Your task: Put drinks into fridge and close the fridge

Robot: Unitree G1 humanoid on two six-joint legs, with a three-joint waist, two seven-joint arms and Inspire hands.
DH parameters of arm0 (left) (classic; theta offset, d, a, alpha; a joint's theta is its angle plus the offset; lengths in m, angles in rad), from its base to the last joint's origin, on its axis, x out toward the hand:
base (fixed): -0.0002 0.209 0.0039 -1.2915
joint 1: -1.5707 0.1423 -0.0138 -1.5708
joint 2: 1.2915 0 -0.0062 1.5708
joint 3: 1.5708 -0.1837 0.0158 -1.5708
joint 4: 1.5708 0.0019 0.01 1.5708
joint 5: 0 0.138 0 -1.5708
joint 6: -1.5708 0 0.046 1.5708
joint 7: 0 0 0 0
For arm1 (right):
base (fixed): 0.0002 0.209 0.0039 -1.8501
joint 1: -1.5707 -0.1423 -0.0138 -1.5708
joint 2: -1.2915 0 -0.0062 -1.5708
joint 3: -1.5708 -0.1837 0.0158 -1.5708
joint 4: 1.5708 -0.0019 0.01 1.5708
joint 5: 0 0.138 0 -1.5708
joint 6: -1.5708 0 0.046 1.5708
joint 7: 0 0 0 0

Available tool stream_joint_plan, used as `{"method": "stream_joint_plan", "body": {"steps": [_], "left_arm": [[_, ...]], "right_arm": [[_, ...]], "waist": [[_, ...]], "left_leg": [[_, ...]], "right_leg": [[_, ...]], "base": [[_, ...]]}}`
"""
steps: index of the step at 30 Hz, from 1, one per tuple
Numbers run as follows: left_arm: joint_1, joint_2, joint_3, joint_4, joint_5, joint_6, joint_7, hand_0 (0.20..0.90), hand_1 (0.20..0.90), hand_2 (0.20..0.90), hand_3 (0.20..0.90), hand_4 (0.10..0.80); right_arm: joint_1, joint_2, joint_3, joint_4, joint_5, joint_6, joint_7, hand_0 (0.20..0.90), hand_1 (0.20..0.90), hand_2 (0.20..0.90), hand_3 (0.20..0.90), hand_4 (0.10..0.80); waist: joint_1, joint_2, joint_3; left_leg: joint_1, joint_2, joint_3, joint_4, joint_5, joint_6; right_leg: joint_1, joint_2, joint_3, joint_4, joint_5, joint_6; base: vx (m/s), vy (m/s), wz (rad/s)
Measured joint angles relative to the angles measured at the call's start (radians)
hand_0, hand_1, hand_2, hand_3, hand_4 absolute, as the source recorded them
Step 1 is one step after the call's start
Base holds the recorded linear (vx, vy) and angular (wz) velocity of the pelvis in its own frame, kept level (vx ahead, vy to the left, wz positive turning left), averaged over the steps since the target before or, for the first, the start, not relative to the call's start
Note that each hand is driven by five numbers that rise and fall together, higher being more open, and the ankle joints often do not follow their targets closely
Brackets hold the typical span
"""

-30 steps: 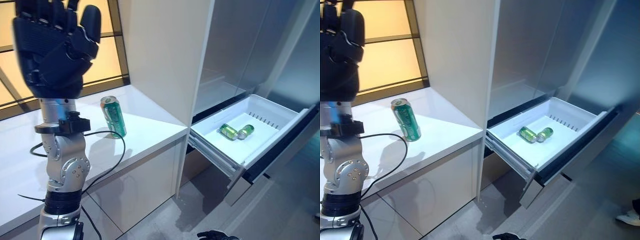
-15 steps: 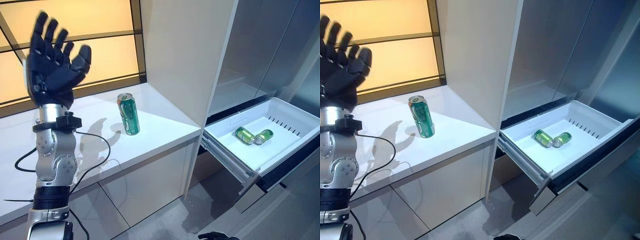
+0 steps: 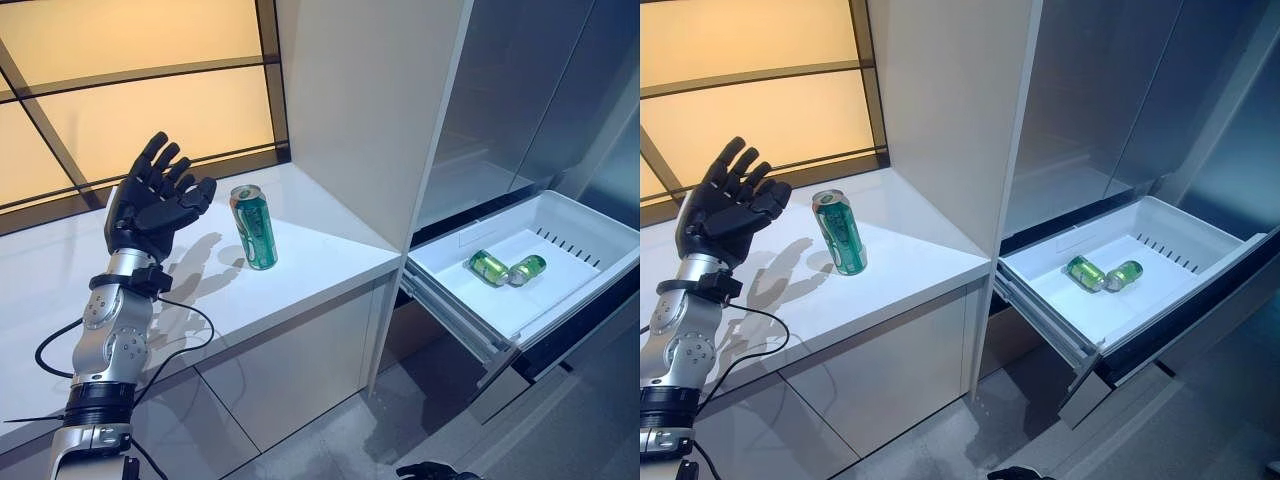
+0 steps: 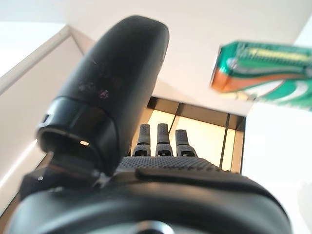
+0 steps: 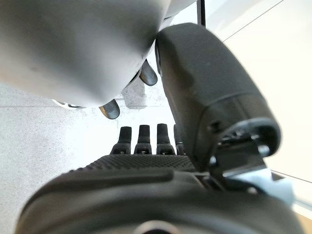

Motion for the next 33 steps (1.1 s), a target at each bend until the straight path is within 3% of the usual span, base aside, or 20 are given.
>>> {"method": "stream_joint_plan", "body": {"steps": [8, 33], "left_arm": [[0.0, 0.032, -0.064, 0.033, 0.025, 0.05, -0.061, 0.9, 0.9, 0.9, 0.9, 0.8], [-0.004, 0.053, -0.102, 0.154, 0.087, 0.078, -0.098, 0.9, 0.9, 0.9, 0.9, 0.8]], "right_arm": [[-0.004, 0.0, -0.007, -0.004, 0.0, -0.001, 0.005, 0.9, 0.9, 0.9, 0.9, 0.8], [-0.01, -0.005, -0.021, -0.025, -0.018, 0.011, 0.022, 0.9, 0.9, 0.9, 0.9, 0.8]], "waist": [[-0.027, 0.004, 0.003], [-0.058, 0.014, 0.011]], "left_leg": [[0.001, 0.002, 0.011, 0.0, 0.0, 0.0], [0.011, 0.006, 0.043, -0.001, 0.0, 0.0]], "right_leg": [[-0.002, 0.0, 0.006, 0.0, 0.001, -0.001], [-0.006, 0.003, 0.034, 0.0, 0.008, -0.004]], "base": [[-0.003, 0.004, -0.01], [-0.003, 0.004, -0.03]]}}
